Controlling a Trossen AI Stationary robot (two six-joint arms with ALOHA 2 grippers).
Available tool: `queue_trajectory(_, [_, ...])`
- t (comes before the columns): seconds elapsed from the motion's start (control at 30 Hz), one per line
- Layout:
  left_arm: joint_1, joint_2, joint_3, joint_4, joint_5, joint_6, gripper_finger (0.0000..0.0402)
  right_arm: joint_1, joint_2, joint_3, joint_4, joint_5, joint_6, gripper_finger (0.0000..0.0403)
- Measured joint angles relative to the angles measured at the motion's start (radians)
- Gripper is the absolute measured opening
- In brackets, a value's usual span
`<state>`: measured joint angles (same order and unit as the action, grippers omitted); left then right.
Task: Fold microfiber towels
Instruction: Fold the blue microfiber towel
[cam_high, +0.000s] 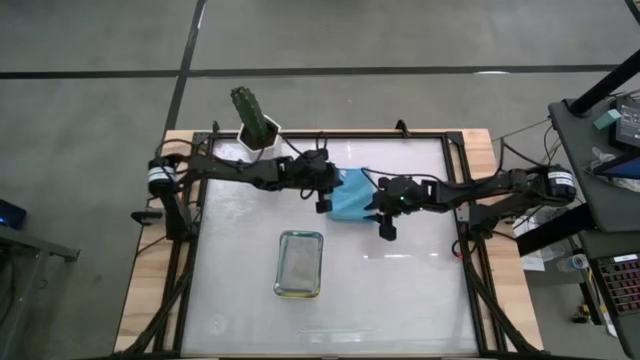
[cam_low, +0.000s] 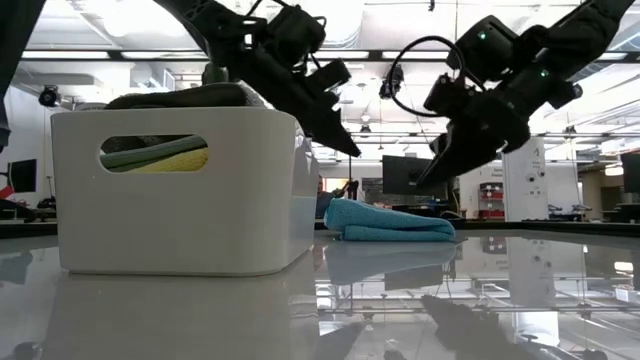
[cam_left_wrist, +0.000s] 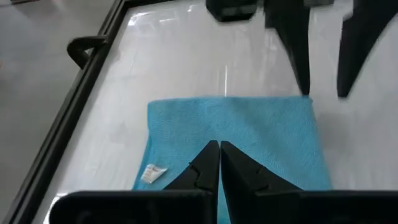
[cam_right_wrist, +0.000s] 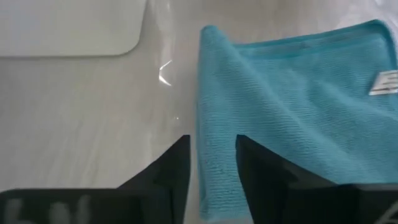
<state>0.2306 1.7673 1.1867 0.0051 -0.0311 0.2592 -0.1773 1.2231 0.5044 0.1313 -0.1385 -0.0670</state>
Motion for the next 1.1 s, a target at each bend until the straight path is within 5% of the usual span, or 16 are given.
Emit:
queue_trajectory(0.27, [-0.005, -0.001, 0.006, 0.019, -0.014, -0.039, 0.0001, 0.027, 0.144, -0.003, 0.136, 0.007, -0.020, 0.0193])
queue_trajectory(0.47, [-0.005, -0.005, 0.004, 0.039, -0.057, -0.038, 0.0001, 0.029, 0.322, -0.003, 0.306, 0.055, -0.040, 0.0205])
queue_trajectory(0.67, [-0.006, -0.005, 0.002, 0.038, -0.058, -0.039, 0.0001, 0.031, 0.383, -0.001, 0.333, 0.124, -0.056, 0.0157])
queue_trajectory(0.9, [-0.006, -0.006, 0.002, 0.040, -0.058, -0.038, 0.0001, 0.031, 0.371, 0.000, 0.317, 0.137, -0.097, 0.0029])
queue_trajectory(1.1, [-0.013, 0.006, -0.002, 0.070, -0.061, -0.063, 0.0001, 0.029, 0.217, -0.006, 0.098, 0.004, -0.076, 0.0013])
